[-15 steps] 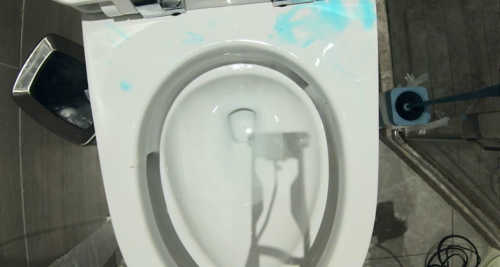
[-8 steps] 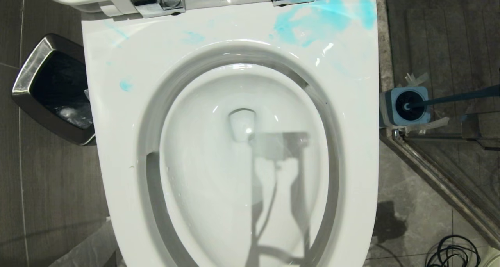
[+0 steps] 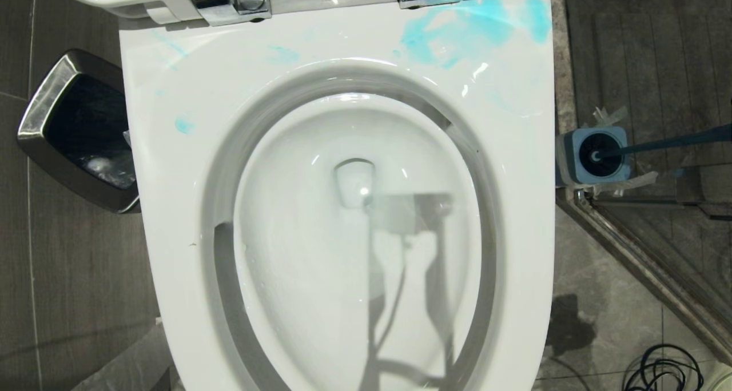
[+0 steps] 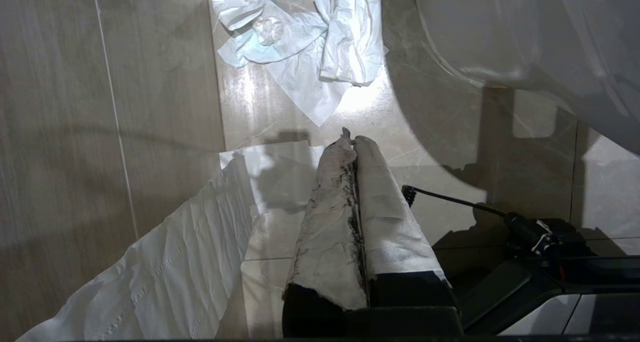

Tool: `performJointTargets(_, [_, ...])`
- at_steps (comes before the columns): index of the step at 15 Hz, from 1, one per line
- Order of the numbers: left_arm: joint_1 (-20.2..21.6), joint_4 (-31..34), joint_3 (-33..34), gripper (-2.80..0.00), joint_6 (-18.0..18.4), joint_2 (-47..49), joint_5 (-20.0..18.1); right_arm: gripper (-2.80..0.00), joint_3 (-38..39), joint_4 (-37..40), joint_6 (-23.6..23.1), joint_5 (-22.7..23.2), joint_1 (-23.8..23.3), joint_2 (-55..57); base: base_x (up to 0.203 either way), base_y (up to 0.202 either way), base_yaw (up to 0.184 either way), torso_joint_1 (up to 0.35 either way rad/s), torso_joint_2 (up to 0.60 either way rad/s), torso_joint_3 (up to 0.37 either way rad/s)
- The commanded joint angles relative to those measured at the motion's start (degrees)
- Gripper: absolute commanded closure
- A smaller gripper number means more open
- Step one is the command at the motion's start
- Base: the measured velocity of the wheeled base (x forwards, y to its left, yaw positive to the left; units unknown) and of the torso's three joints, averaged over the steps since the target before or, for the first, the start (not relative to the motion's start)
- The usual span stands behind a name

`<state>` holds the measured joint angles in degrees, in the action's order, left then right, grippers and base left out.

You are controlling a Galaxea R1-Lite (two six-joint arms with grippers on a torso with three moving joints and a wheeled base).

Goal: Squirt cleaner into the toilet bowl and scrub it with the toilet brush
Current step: Pour in the cleaning agent

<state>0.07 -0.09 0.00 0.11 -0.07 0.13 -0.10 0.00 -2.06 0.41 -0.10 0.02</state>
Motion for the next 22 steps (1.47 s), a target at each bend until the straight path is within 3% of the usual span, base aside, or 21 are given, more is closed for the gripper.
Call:
performJointTargets(1, [0.0, 0.0, 0.0, 0.00, 0.0, 0.1, 0.0, 0.00, 0.0, 0.0, 0.2, 0.0, 0.0, 0.0, 0.000, 0.000, 0.000, 0.000, 0.00, 0.000])
performJointTargets(17, [0.0, 0.0, 0.0, 0.00, 0.0, 0.1, 0.0, 0.00, -0.4, 0.7, 0.7, -0.4, 0.0, 0.0, 0.000, 0.000, 0.000, 0.000, 0.00, 0.000])
performJointTargets(19, [0.0, -0.1, 0.0, 0.00, 0.0, 0.1, 0.0, 0.00, -2.9, 4.5, -0.6, -0.4, 0.0, 0.1, 0.000, 0.000, 0.000, 0.000, 0.00, 0.000])
performJointTargets(22, [0.0, 0.0, 0.0, 0.00, 0.0, 0.1, 0.0, 0.00, -12.1, 16.5, -2.4, -0.8, 0.0, 6.1, 0.000, 0.000, 0.000, 0.000, 0.00, 0.000])
